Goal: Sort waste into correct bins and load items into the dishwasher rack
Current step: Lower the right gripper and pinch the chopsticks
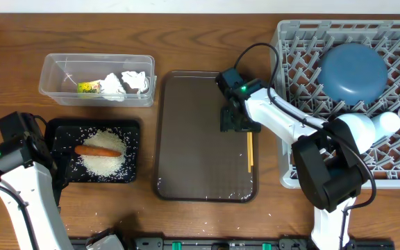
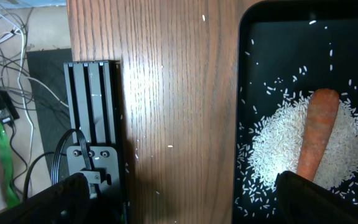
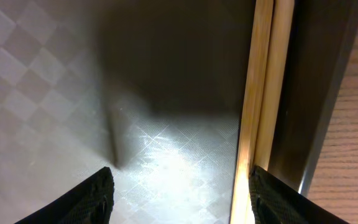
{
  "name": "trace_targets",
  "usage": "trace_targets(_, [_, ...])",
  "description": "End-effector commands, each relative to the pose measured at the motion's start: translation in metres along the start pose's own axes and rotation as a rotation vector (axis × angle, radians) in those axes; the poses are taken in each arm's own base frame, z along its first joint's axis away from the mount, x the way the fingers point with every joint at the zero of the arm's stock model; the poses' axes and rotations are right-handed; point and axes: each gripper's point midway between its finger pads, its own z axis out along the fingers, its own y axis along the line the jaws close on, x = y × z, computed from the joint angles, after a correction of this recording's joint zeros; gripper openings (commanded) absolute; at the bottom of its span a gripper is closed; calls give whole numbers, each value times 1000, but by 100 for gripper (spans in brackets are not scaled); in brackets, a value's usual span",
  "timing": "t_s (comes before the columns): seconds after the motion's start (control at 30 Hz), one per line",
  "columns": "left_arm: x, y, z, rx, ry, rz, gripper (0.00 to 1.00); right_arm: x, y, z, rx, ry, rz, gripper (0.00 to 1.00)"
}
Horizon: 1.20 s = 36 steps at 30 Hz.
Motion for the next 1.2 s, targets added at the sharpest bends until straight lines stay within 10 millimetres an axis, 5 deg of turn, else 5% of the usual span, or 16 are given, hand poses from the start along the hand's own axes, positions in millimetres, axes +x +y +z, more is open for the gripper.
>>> trace_targets(0.0, [-1, 2, 1, -14, 1, -2, 98, 6, -2, 7, 22, 9, 3, 68])
trace_targets(0.2, [-1, 2, 1, -13, 1, -2, 98, 7, -2, 8, 20, 8, 1, 67])
trace_targets(0.4, [-1, 2, 1, -14, 1, -2, 98, 11, 4, 8, 14, 10, -3, 41])
trace_targets(1.03, [-1, 2, 1, -14, 1, -2, 98, 20, 29, 7, 17, -31, -57, 1])
trace_targets(1.17, [-1, 2, 1, -14, 1, -2, 98, 17, 34, 4, -4, -37, -86, 1])
